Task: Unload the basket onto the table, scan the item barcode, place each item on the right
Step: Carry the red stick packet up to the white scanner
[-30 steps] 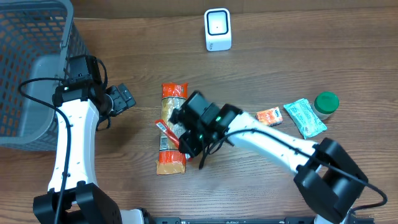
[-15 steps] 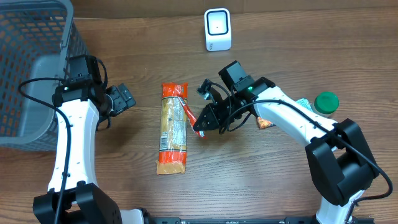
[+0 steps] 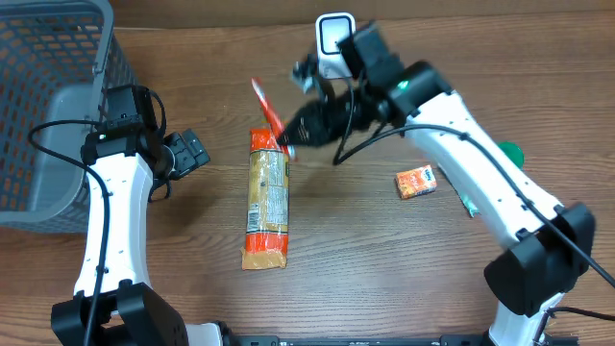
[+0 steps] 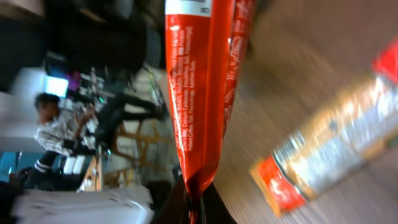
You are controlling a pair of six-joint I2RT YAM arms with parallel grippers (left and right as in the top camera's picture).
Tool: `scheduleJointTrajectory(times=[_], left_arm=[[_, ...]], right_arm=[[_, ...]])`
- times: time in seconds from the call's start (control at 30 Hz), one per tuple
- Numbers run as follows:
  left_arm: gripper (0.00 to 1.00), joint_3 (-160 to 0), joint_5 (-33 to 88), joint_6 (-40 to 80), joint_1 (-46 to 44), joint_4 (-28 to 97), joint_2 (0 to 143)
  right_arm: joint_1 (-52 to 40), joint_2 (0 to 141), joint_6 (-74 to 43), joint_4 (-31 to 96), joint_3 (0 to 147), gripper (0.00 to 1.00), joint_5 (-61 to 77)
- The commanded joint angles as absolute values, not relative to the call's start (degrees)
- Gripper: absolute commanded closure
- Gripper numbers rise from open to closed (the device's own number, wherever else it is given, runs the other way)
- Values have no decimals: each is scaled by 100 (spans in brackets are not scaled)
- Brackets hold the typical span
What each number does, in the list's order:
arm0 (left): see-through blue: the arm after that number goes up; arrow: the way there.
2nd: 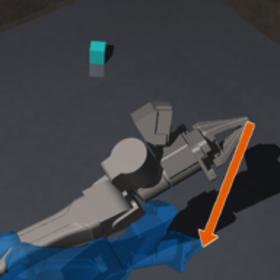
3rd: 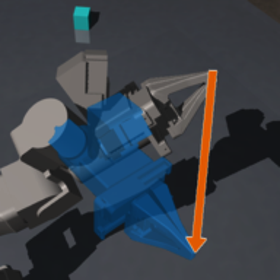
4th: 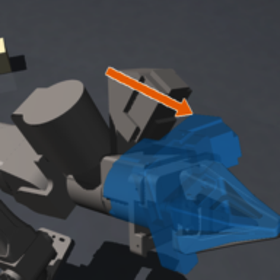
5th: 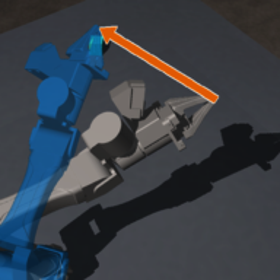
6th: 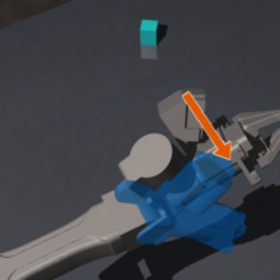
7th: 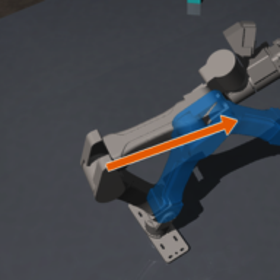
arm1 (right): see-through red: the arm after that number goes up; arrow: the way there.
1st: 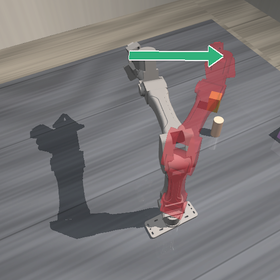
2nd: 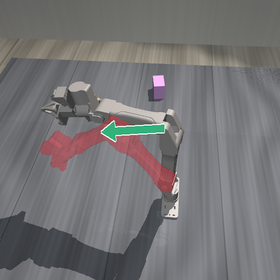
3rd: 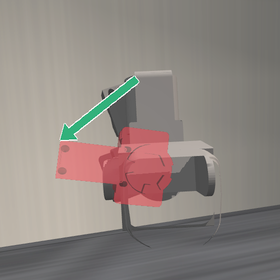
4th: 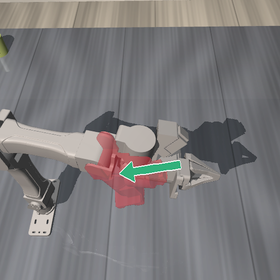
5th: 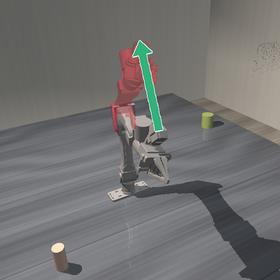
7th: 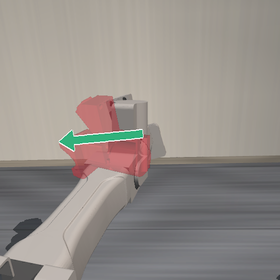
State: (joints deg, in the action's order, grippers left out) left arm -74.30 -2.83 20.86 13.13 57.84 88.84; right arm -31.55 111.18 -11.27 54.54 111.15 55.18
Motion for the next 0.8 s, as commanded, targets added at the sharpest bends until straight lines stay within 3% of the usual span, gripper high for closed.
scheduleJointTrajectory(times=[0.0,0.23,0.47,0.6,0.77], left_arm=[[0,-7437,-318,2123,1310,5784,8877],[0,-7437,-318,2123,1310,5784,8877],[0,-7437,-318,2123,1310,5784,8877],[0,-7437,-318,2123,1310,5784,8877],[0,-7437,-318,2123,1310,5784,8877]], right_arm=[[-2893,11059,-1625,5330,11585,97,5889],[-2394,11445,-2469,4091,11594,97,7323],[-1918,12643,-4512,1264,11594,97,8532],[-1623,13360,-5968,-316,11594,97,8493],[-1267,14073,-6501,-600,11594,97,8086]])
